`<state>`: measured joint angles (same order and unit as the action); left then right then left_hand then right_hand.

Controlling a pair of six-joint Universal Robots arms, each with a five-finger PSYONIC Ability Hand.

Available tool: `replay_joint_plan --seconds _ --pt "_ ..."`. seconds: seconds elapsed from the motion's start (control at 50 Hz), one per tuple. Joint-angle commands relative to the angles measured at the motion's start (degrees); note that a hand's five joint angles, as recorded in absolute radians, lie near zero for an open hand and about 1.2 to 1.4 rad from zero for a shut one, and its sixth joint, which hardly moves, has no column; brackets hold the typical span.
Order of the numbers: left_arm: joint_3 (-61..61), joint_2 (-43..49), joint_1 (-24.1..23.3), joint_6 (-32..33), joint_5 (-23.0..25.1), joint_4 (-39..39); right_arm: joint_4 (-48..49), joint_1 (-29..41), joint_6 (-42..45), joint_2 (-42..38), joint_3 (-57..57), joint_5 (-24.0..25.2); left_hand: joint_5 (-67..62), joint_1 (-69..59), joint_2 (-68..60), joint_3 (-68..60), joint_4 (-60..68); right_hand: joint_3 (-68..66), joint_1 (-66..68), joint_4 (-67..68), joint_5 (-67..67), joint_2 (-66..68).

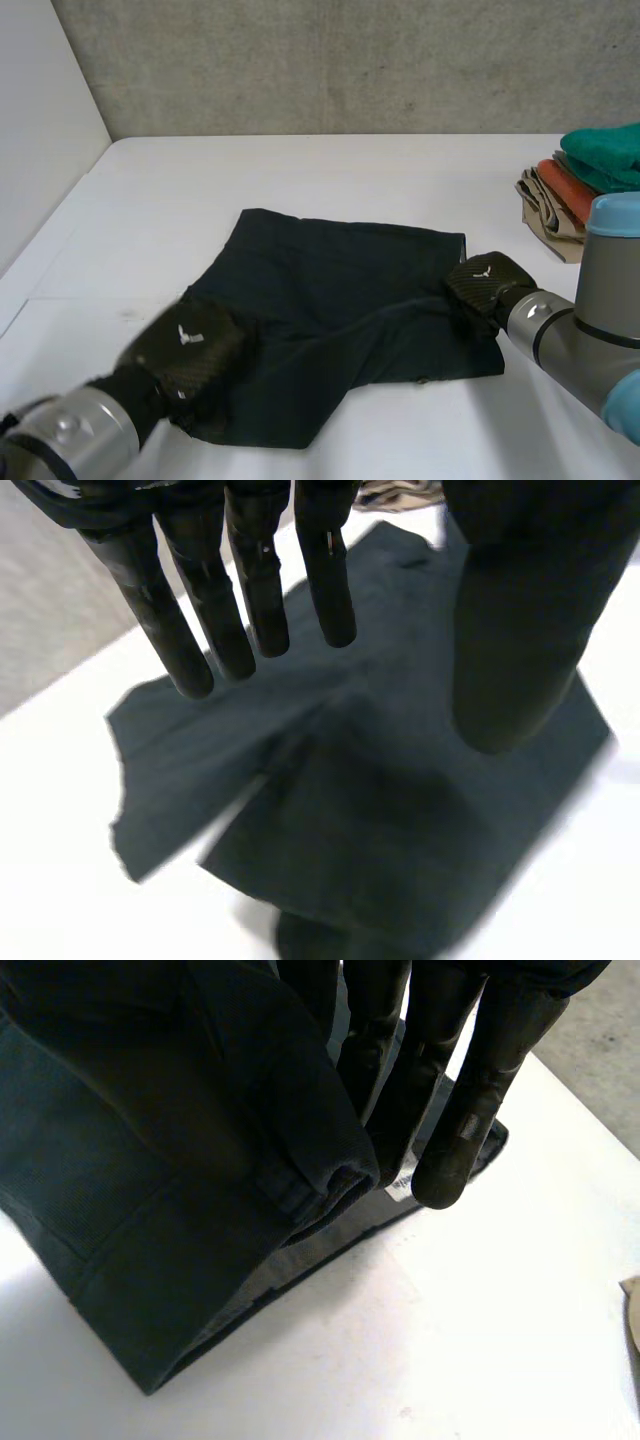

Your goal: Fold the laundry.

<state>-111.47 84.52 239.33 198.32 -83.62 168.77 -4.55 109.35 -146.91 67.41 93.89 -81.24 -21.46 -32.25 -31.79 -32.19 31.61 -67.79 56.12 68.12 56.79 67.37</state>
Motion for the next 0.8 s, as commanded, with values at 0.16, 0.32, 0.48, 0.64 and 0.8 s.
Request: replay_joint_plan --seconds 0.16,0.32,0.48,0.64,0.8 --pt "-2.6 8.0 -1.2 -0.7 -7.5 8.3 0.9 -0.3 -0.2 -1.5 1.6 -0.8 -5.7 -4.9 -5.3 -4.9 5.5 -12.2 23.9 11.9 13.2 12.6" --pt "-2.2 9.8 -0.5 -0.7 -8.6 10.4 1.1 -0.4 -0.3 -1.3 3.0 -0.5 -6.3 -5.6 -6.0 -5.6 6.2 -12.2 23.9 11.9 13.2 12.6" --pt "-1.7 12.3 -0.8 -0.7 -8.8 12.5 1.5 -0.5 -0.3 -1.1 3.6 -0.5 -9.2 -8.4 -8.9 -8.5 9.0 -12.2 23.9 11.9 13.2 12.6" --pt "-0.7 10.7 -0.9 -0.7 -8.9 13.2 1.5 -0.1 -0.3 -1.0 4.0 -0.4 -9.9 -9.1 -9.5 -9.1 9.7 -12.2 23.9 11.9 13.2 12.6" --pt "0.8 10.2 -0.6 -0.7 -8.8 13.7 1.6 0.1 -0.3 -0.9 4.0 -0.4 -9.4 -8.6 -9.0 -8.6 9.2 -12.2 23.9 11.9 13.2 12.6"
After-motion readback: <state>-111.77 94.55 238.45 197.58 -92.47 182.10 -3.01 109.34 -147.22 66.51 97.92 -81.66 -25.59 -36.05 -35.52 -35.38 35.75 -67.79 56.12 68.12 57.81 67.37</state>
